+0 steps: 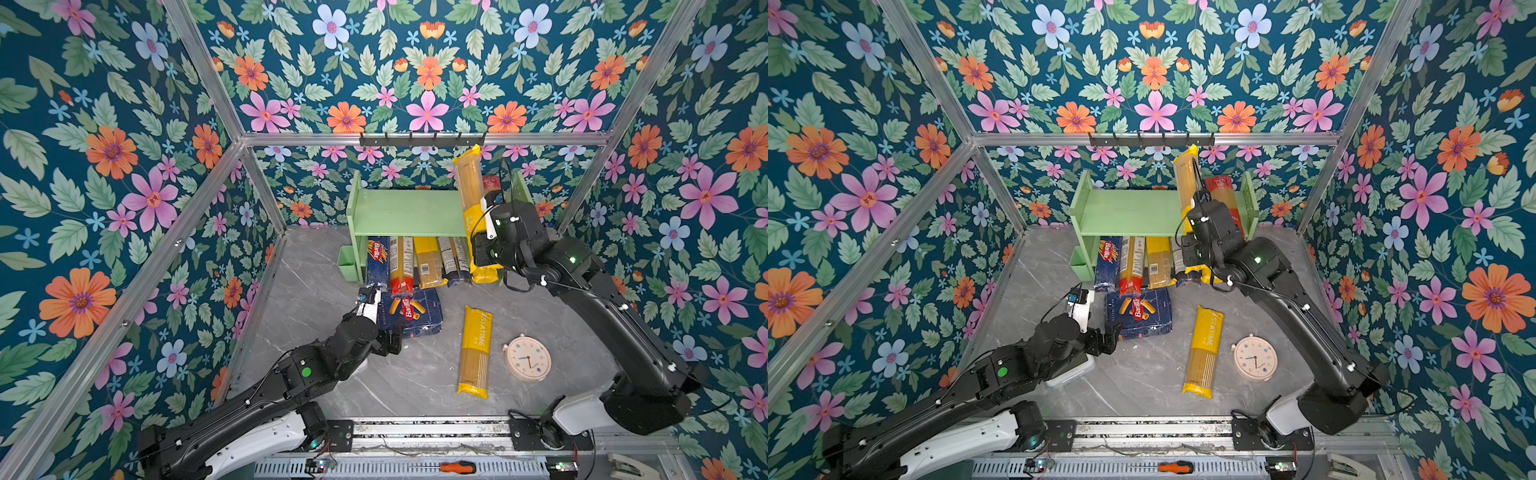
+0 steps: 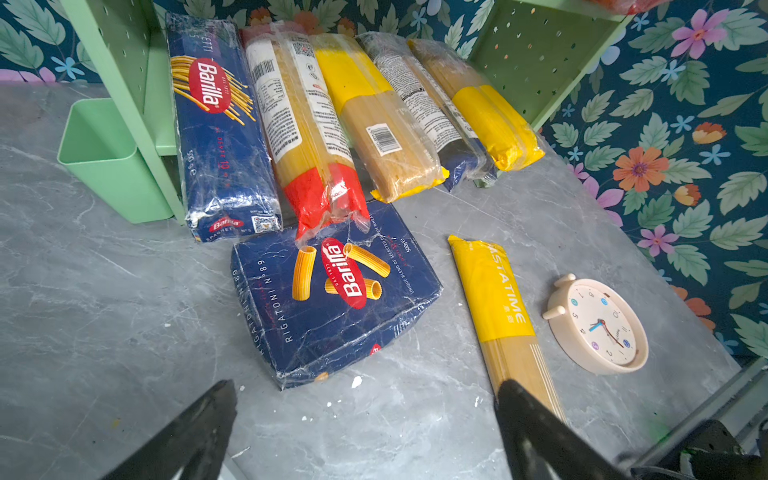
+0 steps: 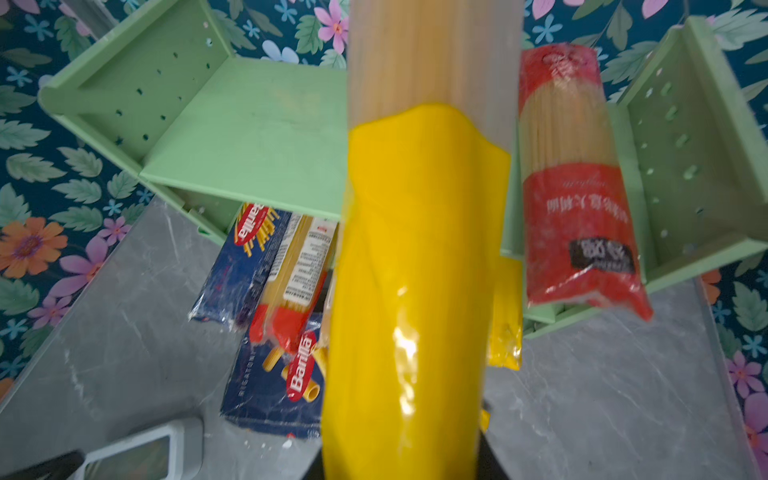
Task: Place and organize the pasta boxes and bags onto the shelf
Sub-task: 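Lift the yellow-banded bag with the right gripper and carry it to the top tier, then lower the yellow-banded bag onto the top tier while the left gripper rises toward the shelf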
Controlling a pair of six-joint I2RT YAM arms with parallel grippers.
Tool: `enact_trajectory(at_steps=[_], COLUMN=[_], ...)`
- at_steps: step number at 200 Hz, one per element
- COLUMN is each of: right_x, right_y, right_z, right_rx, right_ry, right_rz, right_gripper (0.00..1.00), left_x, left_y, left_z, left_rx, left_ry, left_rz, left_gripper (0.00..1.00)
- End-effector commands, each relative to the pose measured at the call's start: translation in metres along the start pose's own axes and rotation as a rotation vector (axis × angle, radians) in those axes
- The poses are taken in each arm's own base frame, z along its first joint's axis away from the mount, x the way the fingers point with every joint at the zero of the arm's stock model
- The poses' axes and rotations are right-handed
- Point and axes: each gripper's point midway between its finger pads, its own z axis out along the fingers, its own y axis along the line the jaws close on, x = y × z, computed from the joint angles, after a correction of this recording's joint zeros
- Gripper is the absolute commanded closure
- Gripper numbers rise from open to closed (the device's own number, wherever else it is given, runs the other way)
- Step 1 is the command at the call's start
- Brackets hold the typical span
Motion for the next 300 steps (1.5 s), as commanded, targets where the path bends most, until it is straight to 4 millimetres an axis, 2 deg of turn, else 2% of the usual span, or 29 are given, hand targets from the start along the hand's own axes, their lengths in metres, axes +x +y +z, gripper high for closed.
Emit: enact_trajectory(at_steps=[1, 18, 21, 38, 66, 90, 123, 147, 176, 206, 220, 239, 249, 276, 300], right_x=[-0.048, -0.059, -0.055, -0.059, -0.057, -0.047, -0.037, -0.033, -0.033, -0.029, -0.027, -0.027, -0.029, -0.037, -0.042], right_y=[0.003, 0.002, 0.004, 0.003, 0.002, 0.002, -0.001, -0.005, -0.012, -0.018, -0.017, -0.017, -0.018, -0.026, -0.031], right_z=[0.009, 0.024, 0.038, 0.059, 0.089, 0.111, 0.128, 0.134, 0.139, 0.146, 0.146, 0.143, 0.139, 0.12, 0.101], right_rx=[-0.039, -0.046, -0.041, -0.031, -0.021, -0.003, 0.005, 0.016, 0.016, 0.01, 0.006, 0.001, 0.006, 0.03, 0.042], right_ry=[-0.124, -0.115, -0.09, -0.057, -0.003, 0.043, 0.083, 0.105, 0.113, 0.135, 0.143, 0.144, 0.133, 0.092, 0.074], right_rz=[-0.008, -0.014, -0.023, -0.03, -0.037, -0.035, -0.026, -0.015, 0.001, 0.019, 0.019, 0.028, 0.028, 0.033, 0.032], right_gripper=[0.83, 0.82, 0.82, 0.83, 0.83, 0.83, 0.83, 0.83, 0.82, 0.79, 0.69, 0.32, 0.2, 0.06, 0.05], left_x=[-0.005, -0.012, -0.014, -0.031, -0.075, -0.112, -0.151, -0.171, -0.182, -0.183, -0.182, -0.182, -0.182, -0.179, -0.174], left_y=[0.001, -0.002, -0.003, -0.011, -0.036, -0.06, -0.089, -0.104, -0.114, -0.116, -0.114, -0.11, -0.109, -0.107, -0.104], left_z=[0.0, -0.001, -0.001, -0.003, -0.005, -0.004, 0.0, 0.0, 0.003, 0.003, 0.003, 0.002, 0.001, 0.001, 0.002], left_rx=[-0.008, -0.007, -0.005, 0.008, 0.038, 0.063, 0.093, 0.119, 0.139, 0.143, 0.137, 0.123, 0.117, 0.112, 0.109], left_ry=[-0.019, -0.034, -0.036, -0.065, -0.129, -0.181, -0.225, -0.258, -0.278, -0.282, -0.28, -0.281, -0.281, -0.275, -0.267], left_rz=[0.007, 0.018, 0.02, 0.042, 0.101, 0.159, 0.218, 0.235, 0.236, 0.237, 0.238, 0.236, 0.234, 0.228, 0.218], left_gripper=[0.0, 0.0, 0.0, 0.0, 0.0, 0.0, 0.0, 0.0, 0.0, 0.0, 0.0, 0.0, 0.0, 0.0, 0.0])
